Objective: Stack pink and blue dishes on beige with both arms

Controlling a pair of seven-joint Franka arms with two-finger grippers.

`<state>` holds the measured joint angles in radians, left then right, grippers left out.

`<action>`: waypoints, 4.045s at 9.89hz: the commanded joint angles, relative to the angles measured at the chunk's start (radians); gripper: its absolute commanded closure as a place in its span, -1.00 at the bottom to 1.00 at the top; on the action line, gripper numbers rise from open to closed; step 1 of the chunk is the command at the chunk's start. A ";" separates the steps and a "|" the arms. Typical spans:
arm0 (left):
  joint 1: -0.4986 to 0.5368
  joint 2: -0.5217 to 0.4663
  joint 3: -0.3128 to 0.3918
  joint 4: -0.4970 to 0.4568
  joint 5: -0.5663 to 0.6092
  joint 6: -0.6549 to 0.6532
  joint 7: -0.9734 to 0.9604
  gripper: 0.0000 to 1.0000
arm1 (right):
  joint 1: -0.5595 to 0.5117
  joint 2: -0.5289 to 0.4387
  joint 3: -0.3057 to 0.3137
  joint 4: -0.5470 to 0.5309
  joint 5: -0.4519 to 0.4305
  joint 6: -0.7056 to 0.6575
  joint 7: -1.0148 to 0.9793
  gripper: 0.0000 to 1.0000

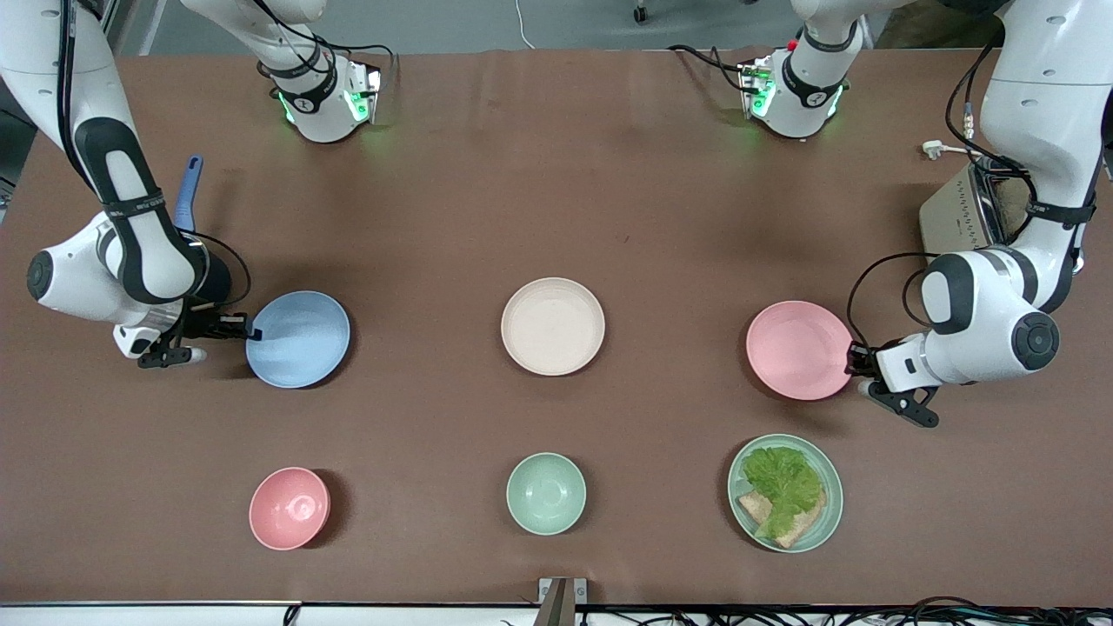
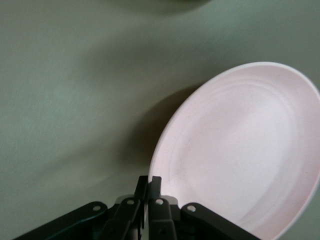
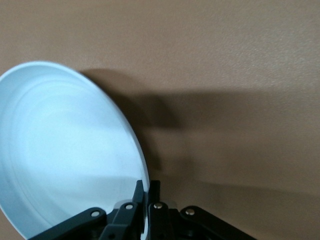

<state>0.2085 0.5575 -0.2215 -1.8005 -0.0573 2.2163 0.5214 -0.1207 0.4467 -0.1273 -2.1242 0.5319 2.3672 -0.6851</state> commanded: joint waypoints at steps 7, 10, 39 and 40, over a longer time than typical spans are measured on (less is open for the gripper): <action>-0.271 -0.062 -0.254 0.090 0.034 -0.182 -0.904 1.00 | 0.041 -0.079 -0.144 0.327 -0.061 -0.523 0.215 0.99; -0.418 0.020 -0.251 0.084 0.086 -0.027 -1.134 1.00 | 0.095 -0.097 -0.079 0.348 -0.078 -0.553 0.453 0.99; -0.256 -0.619 0.142 0.249 0.080 -0.716 -0.543 -1.00 | 0.184 0.070 0.713 0.023 -0.271 0.389 1.383 -0.64; -0.253 -0.585 0.142 0.294 0.080 -0.716 -0.543 -1.00 | 0.159 0.002 0.709 0.018 -0.271 0.374 1.380 -0.95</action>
<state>-0.0340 -0.0832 -0.0894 -1.5451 0.0182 1.5027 -0.0238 0.0780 0.5332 0.5757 -2.0829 0.2788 2.7606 0.6873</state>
